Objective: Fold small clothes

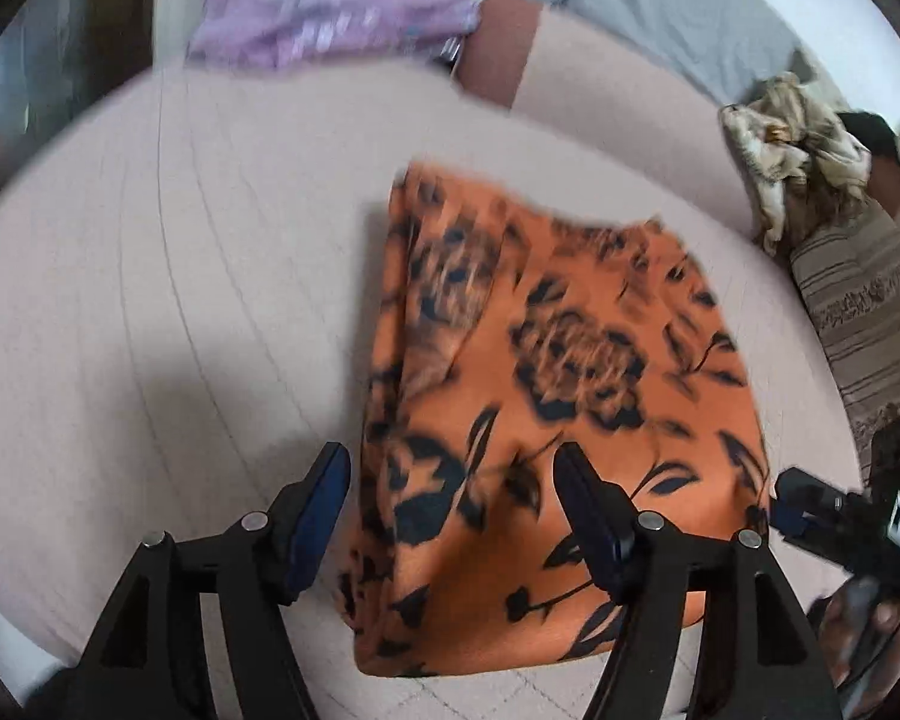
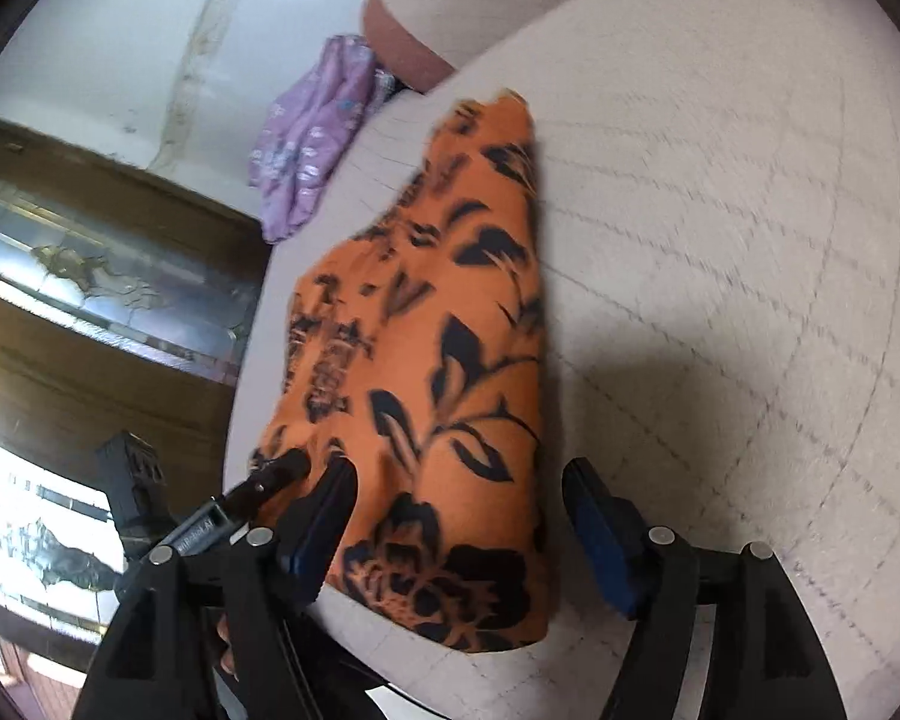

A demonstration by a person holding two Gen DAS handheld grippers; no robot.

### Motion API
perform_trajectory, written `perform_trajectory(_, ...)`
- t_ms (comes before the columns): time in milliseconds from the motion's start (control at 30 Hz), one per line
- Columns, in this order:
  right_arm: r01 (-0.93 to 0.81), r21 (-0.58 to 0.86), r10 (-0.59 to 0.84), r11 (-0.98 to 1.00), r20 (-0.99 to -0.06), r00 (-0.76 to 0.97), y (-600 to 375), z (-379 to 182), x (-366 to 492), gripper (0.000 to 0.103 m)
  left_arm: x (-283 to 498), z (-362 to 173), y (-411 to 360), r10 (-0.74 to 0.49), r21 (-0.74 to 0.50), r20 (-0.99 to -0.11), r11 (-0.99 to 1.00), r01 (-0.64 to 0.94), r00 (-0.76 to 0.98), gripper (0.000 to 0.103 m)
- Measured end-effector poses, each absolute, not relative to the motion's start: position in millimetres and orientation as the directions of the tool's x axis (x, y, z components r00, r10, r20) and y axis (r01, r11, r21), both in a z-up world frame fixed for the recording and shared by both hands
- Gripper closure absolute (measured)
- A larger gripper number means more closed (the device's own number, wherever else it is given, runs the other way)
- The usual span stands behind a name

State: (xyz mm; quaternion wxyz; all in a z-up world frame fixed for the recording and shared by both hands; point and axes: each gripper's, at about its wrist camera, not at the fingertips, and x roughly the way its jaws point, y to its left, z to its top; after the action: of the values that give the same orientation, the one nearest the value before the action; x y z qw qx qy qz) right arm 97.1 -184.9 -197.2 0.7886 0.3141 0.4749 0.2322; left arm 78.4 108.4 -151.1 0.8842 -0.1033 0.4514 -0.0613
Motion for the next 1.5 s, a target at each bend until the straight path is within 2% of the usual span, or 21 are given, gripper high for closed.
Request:
perform_trajectory(200, -0.034, 0.728, 0.665, 0.685, -0.605, 0.439, -193.6, -207.3, 111.5, 0.027, 80.9, -180.9, 112.5, -0.216, -0.252, -0.831, 0.968, -0.001, 0.513, 0.036)
perform_trajectory(233, -0.057, 0.723, 0.679, 0.689, -0.615, 0.401, -185.7, -213.3, 115.4, 0.029, 81.2, -173.0, 109.8, -0.228, -0.251, -0.822, 0.968, 0.027, 0.522, 0.050)
perform_trajectory(267, -0.101, 0.694, 0.674, 0.713, -0.639, 0.370, -177.1, -214.1, 117.0, 0.045, 81.9, -165.5, 106.3, -0.214, -0.229, -0.818, 0.973, 0.038, 0.533, 0.051)
perform_trajectory(333, -0.135, 0.670, 0.668, 0.730, -0.657, 0.349, -171.2, -210.3, 121.2, 0.051, 86.5, -148.9, 103.6, -0.200, -0.198, -0.796, 0.978, 0.068, 0.571, 0.048)
perform_trajectory(400, -0.147, 0.659, 0.660, 0.738, -0.658, 0.362, -172.8, -198.1, 129.4, 0.050, 99.5, -136.6, 105.9, -0.227, -0.219, -0.772, 0.972, 0.087, 0.594, 0.032)
perform_trajectory(433, -0.149, 0.657, 0.656, 0.739, -0.650, 0.384, -176.7, -191.1, 133.3, 0.045, 110.1, -132.2, 108.6, -0.235, -0.232, -0.756, 0.969, 0.085, 0.611, 0.028)
perform_trajectory(533, -0.121, 0.670, 0.642, 0.732, -0.619, 0.451, -191.2, -178.8, 152.6, 0.014, 145.1, -141.6, 108.2, -0.249, -0.251, -0.786, 0.965, 0.077, 0.565, 0.028)
perform_trajectory(600, -0.088, 0.681, 0.632, 0.727, -0.613, 0.473, -196.9, -180.6, 176.0, 0.014, 167.6, -162.5, 107.3, -0.243, -0.253, -0.846, 0.967, 0.043, 0.474, 0.047)
perform_trajectory(633, -0.086, 0.703, 0.656, 0.706, -0.602, 0.455, -196.0, -186.3, 186.6, 0.020, 175.9, -170.1, 107.5, -0.260, -0.275, -0.858, 0.961, 0.032, 0.443, 0.052)
perform_trajectory(667, -0.086, 0.722, 0.686, 0.687, -0.603, 0.407, -189.6, -195.7, 201.1, 0.062, 176.7, -169.9, 108.9, -0.270, -0.291, -0.850, 0.956, 0.023, 0.454, 0.051)
perform_trajectory(700, -0.082, 0.702, 0.677, 0.707, -0.639, 0.366, -180.4, -203.6, 211.7, 0.073, 175.7, -168.0, 107.9, -0.260, -0.281, -0.850, 0.959, 0.022, 0.458, 0.051)
perform_trajectory(800, -0.125, 0.629, 0.621, 0.767, -0.680, 0.390, -168.8, -196.4, 210.6, 0.073, 171.9, -165.2, 102.3, -0.227, -0.236, -0.846, 0.971, 0.043, 0.483, 0.049)
perform_trajectory(867, -0.127, 0.605, 0.596, 0.786, -0.686, 0.417, -165.1, -191.4, 206.8, 0.056, 169.5, -164.9, 100.1, -0.214, -0.222, -0.847, 0.974, 0.041, 0.487, 0.046)
perform_trajectory(900, -0.117, 0.606, 0.592, 0.787, -0.686, 0.423, -164.6, -191.6, 209.4, 0.041, 168.5, -163.9, 98.9, -0.207, -0.212, -0.846, 0.976, 0.045, 0.491, 0.046)
perform_trajectory(933, -0.105, 0.611, 0.588, 0.785, -0.680, 0.437, -165.8, -191.4, 213.6, 0.016, 167.2, -163.9, 97.8, -0.203, -0.205, -0.846, 0.977, 0.051, 0.493, 0.045)
perform_trajectory(967, -0.073, 0.616, 0.570, 0.784, -0.669, 0.477, -171.4, -190.4, 218.2, 0.013, 167.7, -164.7, 98.2, -0.202, -0.203, -0.845, 0.978, 0.053, 0.495, 0.044)
perform_trajectory(1100, -0.028, 0.692, 0.620, 0.722, -0.628, 0.471, -179.3, -200.5, 250.0, 0.017, 168.0, -168.8, 104.8, -0.208, -0.216, -0.845, 0.976, 0.041, 0.493, 0.039)
perform_trajectory(1167, -0.032, 0.686, 0.642, 0.727, -0.662, 0.387, -168.1, -211.6, 266.1, 0.070, 168.2, -170.4, 105.3, -0.206, -0.212, -0.843, 0.976, 0.046, 0.498, 0.038)
perform_trajectory(1300, -0.026, 0.622, 0.565, 0.782, -0.691, 0.450, -162.8, -200.6, 251.7, 0.064, 171.4, -176.2, 106.8, -0.187, -0.193, -0.842, 0.980, 0.042, 0.507, 0.033)
perform_trajectory(1367, -0.030, 0.584, 0.525, 0.811, -0.705, 0.478, -163.2, -191.7, 235.1, 0.024, 170.6, -176.6, 106.8, -0.176, -0.184, -0.840, 0.982, 0.036, 0.513, 0.032)
perform_trajectory(1500, -0.058, 0.513, 0.452, 0.857, -0.692, 0.562, -170.4, -161.8, 180.6, 0.023, 151.6, -158.4, 104.6, -0.144, -0.153, -0.830, 0.988, 0.028, 0.540, 0.034)
